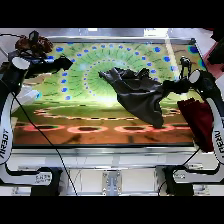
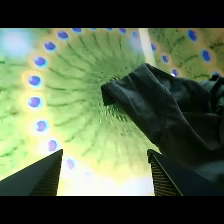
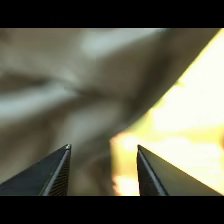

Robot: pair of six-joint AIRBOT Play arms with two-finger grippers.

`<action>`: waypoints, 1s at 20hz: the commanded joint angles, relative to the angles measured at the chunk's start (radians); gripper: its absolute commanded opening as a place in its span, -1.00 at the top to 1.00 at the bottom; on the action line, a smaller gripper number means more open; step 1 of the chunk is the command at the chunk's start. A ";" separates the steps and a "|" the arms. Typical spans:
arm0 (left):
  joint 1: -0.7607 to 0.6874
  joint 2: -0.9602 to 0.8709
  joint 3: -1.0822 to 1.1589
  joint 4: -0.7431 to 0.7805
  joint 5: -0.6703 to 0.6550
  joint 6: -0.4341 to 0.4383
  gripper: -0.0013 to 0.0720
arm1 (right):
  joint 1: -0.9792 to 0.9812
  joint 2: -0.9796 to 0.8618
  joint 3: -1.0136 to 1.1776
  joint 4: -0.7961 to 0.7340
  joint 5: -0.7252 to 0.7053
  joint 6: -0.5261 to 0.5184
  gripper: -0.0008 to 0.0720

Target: Fold the shirts.

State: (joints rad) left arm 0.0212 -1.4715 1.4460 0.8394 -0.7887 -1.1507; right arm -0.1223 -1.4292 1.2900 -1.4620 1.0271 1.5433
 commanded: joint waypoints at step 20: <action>-0.252 -0.108 0.001 0.025 0.183 0.214 -0.28 | -0.022 0.137 -0.546 0.554 -0.125 -0.365 0.88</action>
State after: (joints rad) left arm -0.2302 -1.5711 1.4467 0.8585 -0.6601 -0.9207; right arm -0.1432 -1.3148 0.7509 -0.9977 0.9291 1.2510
